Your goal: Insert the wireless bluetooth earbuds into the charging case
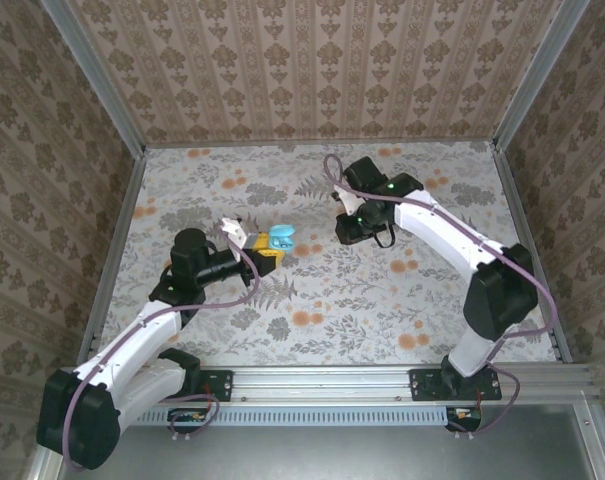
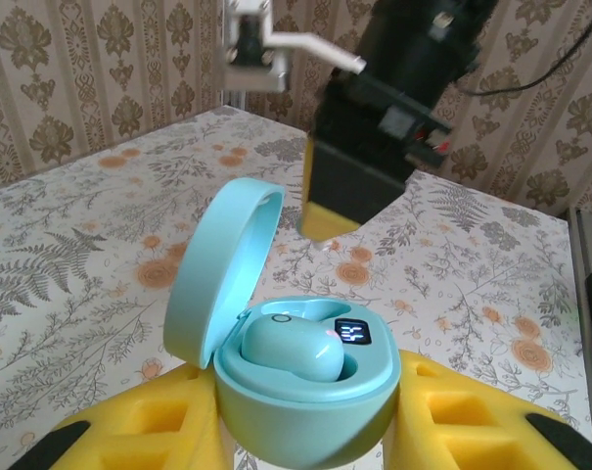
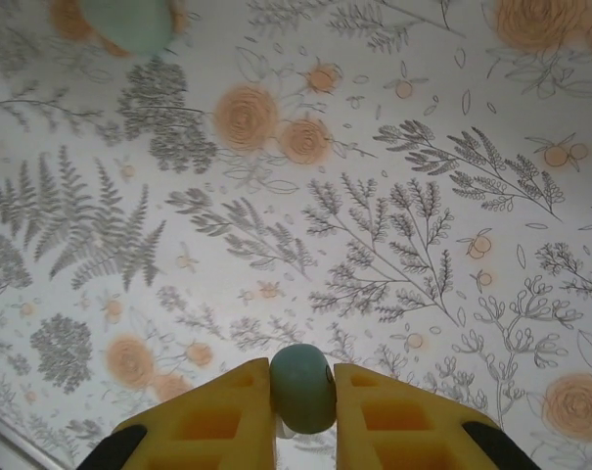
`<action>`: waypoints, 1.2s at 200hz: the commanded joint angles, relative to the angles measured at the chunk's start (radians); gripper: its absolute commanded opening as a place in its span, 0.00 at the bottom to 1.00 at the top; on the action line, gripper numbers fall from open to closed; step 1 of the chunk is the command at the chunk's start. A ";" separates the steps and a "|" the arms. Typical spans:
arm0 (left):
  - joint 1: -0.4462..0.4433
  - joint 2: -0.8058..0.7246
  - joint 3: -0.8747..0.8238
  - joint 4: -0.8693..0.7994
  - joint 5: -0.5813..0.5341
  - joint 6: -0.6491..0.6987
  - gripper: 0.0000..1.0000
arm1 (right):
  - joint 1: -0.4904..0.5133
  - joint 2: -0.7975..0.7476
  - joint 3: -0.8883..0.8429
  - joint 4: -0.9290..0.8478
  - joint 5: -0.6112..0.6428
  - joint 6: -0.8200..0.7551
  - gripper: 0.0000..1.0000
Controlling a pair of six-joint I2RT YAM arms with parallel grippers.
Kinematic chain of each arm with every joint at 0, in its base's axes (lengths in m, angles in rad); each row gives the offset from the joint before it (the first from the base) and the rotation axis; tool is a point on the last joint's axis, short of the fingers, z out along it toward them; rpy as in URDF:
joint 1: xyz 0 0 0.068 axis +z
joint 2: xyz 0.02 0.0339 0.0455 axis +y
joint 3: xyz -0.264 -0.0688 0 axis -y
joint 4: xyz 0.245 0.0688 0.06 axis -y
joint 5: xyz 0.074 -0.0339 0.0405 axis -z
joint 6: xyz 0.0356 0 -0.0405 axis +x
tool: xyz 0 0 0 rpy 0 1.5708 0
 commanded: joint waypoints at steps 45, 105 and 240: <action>-0.010 0.007 0.015 0.056 0.021 -0.013 0.36 | 0.173 -0.114 0.146 -0.043 0.146 0.094 0.20; -0.011 0.006 0.006 0.099 0.028 -0.021 0.36 | 0.267 -0.105 0.200 0.041 0.109 0.101 0.20; -0.011 -0.007 0.002 0.094 0.030 -0.021 0.36 | 0.302 -0.032 0.214 0.079 0.057 0.137 0.21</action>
